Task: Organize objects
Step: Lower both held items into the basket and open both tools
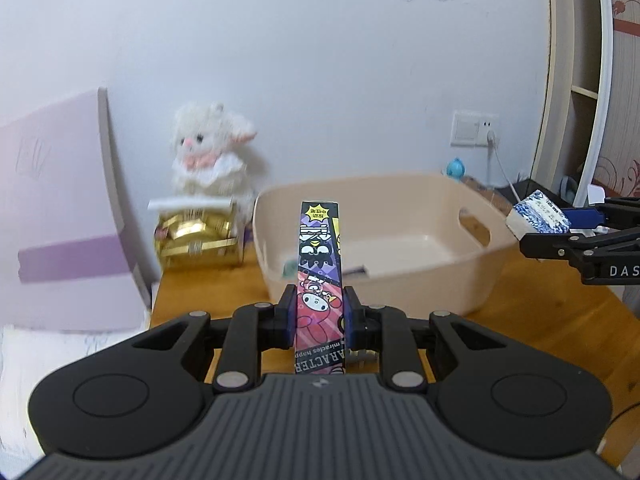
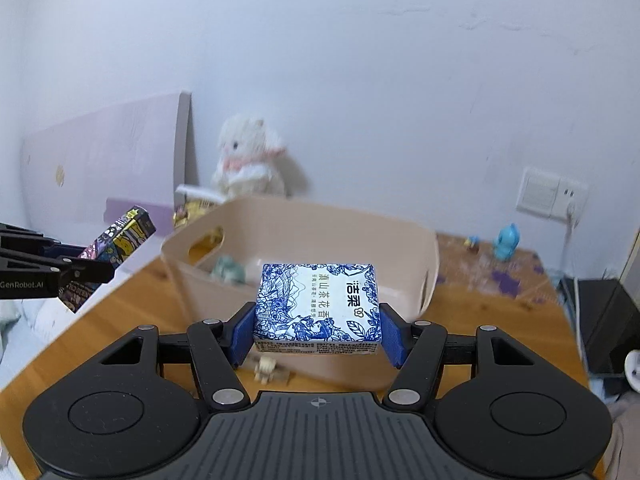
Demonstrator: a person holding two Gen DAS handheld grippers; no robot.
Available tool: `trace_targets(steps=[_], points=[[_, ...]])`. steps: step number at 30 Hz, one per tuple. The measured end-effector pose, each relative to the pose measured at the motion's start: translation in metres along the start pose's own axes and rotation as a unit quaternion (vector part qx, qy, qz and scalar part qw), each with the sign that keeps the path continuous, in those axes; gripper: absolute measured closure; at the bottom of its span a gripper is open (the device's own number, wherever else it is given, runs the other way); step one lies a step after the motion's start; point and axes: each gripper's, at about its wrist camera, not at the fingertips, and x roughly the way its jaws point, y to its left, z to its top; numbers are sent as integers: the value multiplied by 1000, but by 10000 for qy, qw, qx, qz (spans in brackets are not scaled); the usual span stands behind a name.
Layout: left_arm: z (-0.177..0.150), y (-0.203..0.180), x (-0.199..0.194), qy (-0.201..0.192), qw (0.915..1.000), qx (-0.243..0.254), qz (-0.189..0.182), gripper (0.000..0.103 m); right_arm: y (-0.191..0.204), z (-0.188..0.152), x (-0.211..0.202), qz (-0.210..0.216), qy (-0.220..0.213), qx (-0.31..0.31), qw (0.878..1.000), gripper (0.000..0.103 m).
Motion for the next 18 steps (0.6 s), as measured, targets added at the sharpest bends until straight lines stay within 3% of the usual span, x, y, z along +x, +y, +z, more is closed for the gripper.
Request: trace_targets(steps=[9,18], points=[[43,-19,55,-11,9998,105,183,79,-13,37,29,-180,-181,34,9997,43],[55,-39,135,805,9955,54,505,79,-16,41,90,-449,304,5,9985,43]])
